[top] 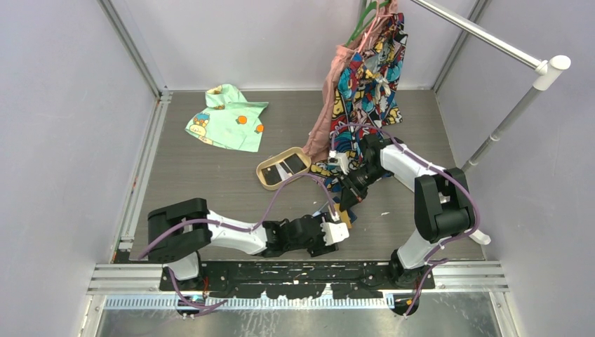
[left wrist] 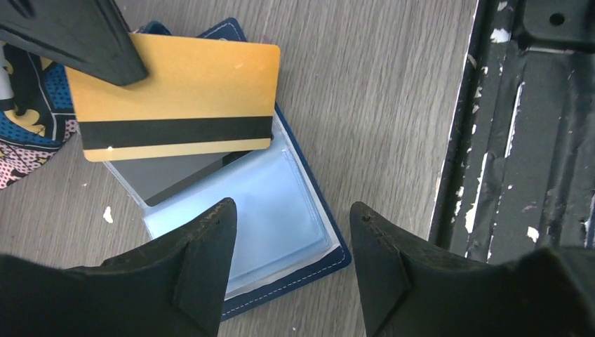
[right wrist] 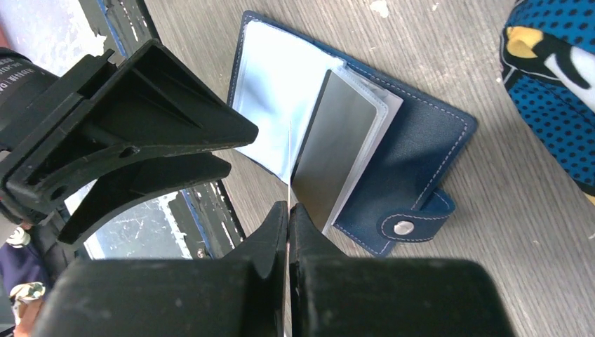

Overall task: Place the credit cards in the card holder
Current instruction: Insert the credit card into the card holder.

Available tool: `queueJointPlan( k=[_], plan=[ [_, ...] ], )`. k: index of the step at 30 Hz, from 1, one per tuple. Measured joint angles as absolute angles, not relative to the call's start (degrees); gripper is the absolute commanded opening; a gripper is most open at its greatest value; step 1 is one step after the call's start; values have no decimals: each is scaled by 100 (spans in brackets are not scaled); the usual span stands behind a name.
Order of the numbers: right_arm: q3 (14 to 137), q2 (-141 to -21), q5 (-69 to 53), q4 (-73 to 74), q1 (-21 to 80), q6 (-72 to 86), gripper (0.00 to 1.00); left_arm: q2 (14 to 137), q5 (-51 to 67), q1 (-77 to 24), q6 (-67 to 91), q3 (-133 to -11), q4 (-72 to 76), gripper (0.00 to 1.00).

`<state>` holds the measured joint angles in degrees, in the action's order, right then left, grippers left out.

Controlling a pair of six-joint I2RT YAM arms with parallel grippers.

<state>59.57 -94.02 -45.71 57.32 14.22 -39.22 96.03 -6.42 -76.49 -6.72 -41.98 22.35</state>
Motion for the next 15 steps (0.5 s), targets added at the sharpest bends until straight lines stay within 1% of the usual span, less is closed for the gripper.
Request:
queueJointPlan(
  k=[6,9,11,15],
  plan=[
    [5970,-9402,-4617,5728,1288,-3839,1,9817,-517,-7649,-805,-4198,2182,59],
    [5988,-9406,-4646,5730,1264,-3833,1,9889,-471,-7651,-862,-4265,2209,56],
    [5990,-9413,-4665,5728,1267,-3822,1,9911,-464,-7651,-913,-4289,2206,53],
    [5990,-9415,-4705,5728,1267,-3795,1,9883,-519,-7642,-954,-4228,2220,40]
  ],
)
